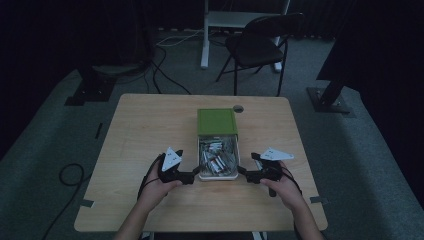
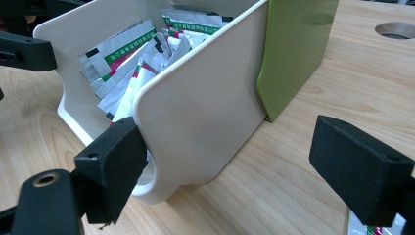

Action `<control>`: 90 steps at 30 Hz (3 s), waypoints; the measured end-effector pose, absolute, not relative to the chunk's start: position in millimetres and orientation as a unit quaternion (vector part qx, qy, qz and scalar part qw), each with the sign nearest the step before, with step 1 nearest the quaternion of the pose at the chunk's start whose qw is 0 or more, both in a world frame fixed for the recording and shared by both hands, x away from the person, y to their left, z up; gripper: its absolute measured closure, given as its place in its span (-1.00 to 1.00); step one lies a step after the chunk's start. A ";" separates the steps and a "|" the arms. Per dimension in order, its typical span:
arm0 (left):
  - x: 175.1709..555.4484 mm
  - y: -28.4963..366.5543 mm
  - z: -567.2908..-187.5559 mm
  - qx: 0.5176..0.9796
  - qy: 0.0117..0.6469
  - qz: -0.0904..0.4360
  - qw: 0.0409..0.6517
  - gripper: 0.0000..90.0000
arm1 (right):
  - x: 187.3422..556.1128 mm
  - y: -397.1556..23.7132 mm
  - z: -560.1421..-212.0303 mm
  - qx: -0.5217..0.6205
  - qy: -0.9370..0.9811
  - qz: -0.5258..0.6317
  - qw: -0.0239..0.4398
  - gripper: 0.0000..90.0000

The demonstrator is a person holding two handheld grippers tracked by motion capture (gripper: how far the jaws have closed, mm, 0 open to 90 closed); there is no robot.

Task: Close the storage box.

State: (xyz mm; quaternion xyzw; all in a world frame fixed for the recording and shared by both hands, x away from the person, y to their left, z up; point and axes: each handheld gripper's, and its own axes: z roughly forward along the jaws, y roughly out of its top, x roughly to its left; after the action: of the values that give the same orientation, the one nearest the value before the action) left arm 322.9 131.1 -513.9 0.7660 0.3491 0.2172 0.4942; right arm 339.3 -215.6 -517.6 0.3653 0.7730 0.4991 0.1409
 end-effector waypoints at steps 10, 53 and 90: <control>328.7 132.0 -513.3 0.765 0.353 0.218 0.492 -0.78 | 343.0 -213.8 -517.0 0.366 0.774 0.497 0.142 -0.69; 346.3 131.2 -509.3 0.765 0.359 0.218 0.489 -0.78 | 356.1 -209.5 -511.8 0.383 0.765 0.493 0.158 -0.68; 359.1 129.6 -507.3 0.762 0.368 0.217 0.487 -0.78 | 371.3 -207.7 -509.2 0.402 0.755 0.490 0.169 -0.69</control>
State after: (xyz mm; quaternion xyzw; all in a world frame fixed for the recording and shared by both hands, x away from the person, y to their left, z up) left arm 359.1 129.6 -507.3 0.7616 0.3679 0.2170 0.4875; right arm 371.3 -207.7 -509.2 0.4023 0.7547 0.4897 0.1695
